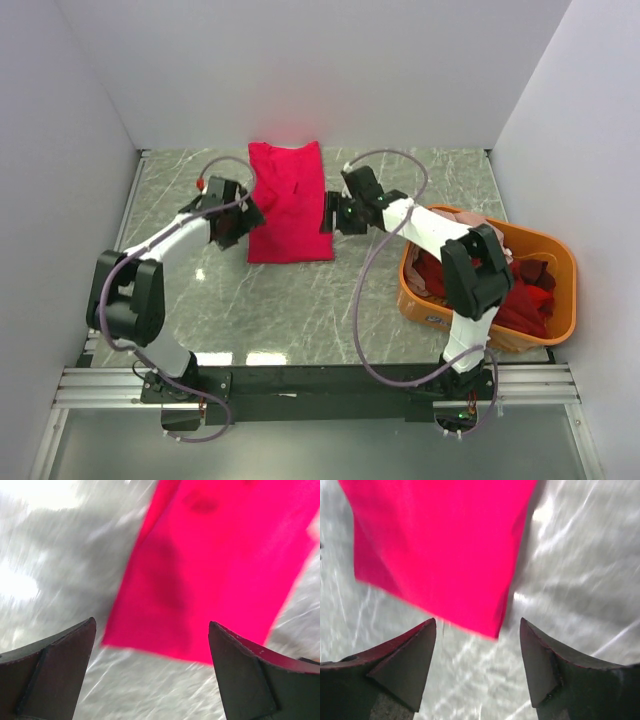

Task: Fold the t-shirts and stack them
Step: Fold the tshirt

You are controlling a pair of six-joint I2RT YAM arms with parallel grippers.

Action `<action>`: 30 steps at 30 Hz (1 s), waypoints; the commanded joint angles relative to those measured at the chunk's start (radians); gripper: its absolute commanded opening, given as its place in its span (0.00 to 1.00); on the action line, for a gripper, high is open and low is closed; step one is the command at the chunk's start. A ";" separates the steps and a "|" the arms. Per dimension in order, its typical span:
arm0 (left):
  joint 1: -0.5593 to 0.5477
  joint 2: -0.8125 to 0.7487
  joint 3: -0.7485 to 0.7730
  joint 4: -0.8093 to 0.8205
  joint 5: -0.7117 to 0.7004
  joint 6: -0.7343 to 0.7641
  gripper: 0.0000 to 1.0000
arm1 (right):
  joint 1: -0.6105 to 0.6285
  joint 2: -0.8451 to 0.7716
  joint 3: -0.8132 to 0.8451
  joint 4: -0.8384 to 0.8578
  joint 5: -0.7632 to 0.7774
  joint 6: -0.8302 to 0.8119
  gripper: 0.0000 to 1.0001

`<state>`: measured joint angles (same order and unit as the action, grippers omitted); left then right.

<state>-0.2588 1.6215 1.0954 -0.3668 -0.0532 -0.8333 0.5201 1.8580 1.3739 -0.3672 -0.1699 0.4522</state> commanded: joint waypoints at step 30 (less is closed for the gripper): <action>-0.005 0.061 -0.230 0.143 -0.016 -0.055 0.01 | 0.040 0.050 -0.202 0.128 -0.103 0.083 0.06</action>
<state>-0.2596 1.6726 0.8894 -0.2150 -0.0410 -0.9302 0.5442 1.9148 1.1912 -0.2741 -0.2710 0.4976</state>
